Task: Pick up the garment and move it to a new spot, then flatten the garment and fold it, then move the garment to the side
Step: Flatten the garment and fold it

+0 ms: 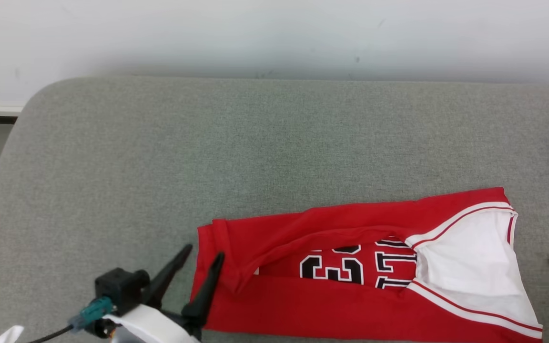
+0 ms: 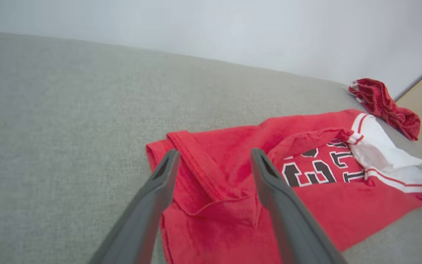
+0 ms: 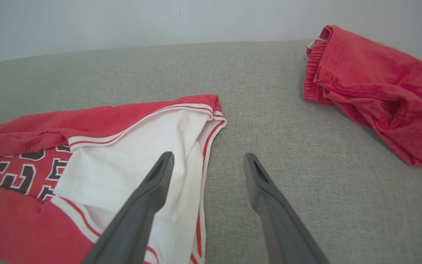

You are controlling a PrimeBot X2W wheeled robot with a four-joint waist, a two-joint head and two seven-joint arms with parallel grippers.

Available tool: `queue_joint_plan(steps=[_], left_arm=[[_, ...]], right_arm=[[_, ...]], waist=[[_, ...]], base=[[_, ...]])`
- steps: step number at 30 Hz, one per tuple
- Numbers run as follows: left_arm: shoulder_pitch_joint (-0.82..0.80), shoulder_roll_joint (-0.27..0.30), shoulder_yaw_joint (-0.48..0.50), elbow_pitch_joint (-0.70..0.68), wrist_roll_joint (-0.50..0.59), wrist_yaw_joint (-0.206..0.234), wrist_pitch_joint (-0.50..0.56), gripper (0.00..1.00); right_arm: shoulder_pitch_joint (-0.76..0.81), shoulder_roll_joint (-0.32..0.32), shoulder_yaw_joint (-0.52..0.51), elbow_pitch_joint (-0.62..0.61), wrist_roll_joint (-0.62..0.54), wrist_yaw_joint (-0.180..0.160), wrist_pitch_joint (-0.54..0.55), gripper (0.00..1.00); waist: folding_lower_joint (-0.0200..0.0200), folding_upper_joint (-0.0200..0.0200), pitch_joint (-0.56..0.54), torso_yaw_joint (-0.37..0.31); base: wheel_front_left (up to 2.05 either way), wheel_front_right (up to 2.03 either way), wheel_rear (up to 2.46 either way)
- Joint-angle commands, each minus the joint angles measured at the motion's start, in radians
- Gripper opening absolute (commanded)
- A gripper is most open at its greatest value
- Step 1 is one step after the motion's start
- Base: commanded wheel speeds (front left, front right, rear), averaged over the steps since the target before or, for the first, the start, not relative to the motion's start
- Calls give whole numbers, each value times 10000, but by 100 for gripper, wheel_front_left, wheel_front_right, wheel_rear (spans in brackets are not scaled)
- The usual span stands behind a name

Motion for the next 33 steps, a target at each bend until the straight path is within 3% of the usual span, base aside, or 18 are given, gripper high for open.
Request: queue_joint_plan(steps=[1, 3, 6, 10, 14, 21, 27, 33], left_arm=[[573, -432, 922, -514, 738, 316, -36, 100], [820, -561, 1300, -726, 1254, 394, -31, 100], [1413, -1192, 2247, -1188, 2543, 409, -35, 100], [2074, -2008, 3208, -1460, 3846, 115, -36, 100], [2490, -2786, 3968, -1345, 4302, -645, -39, 100], [2845, -3589, 5006, -961, 4973, -1773, -38, 100], [3031, -4087, 5643, -835, 5388, -2210, -39, 100], [3092, -4390, 5887, -676, 5728, -2395, -39, 100]], right_arm=[[-48, 55, -428, -61, -211, 5, 185, 100], [-163, 133, -501, -50, -351, 5, 310, 100], [-581, 451, -583, 90, -724, 5, 730, 100], [-1179, 1060, -478, 633, -1364, 5, 1147, 100], [-1587, 1445, -487, 1331, -1969, 3, 1397, 100], [-1788, 1737, -489, 2429, -2710, 3, 1462, 100], [-1949, 1996, -659, 3287, -2799, -11, 1625, 100], [-2289, 2556, -143, 3882, -1956, 38, 1803, 100]], waist=[[1, 0, -43, 49], [1, 0, -36, 76], [1, 0, 11, 196], [1, 0, 99, 353], [1, 0, 195, 580], [1, 0, 314, 780], [1, 0, 387, 771], [1, 0, 341, 756]], base=[[0, 0, 0], [0, 0, 0], [0, 0, 0], [0, 0, 0], [0, 0, 0], [0, 0, 0], [0, 0, 0], [0, 0, 0]])
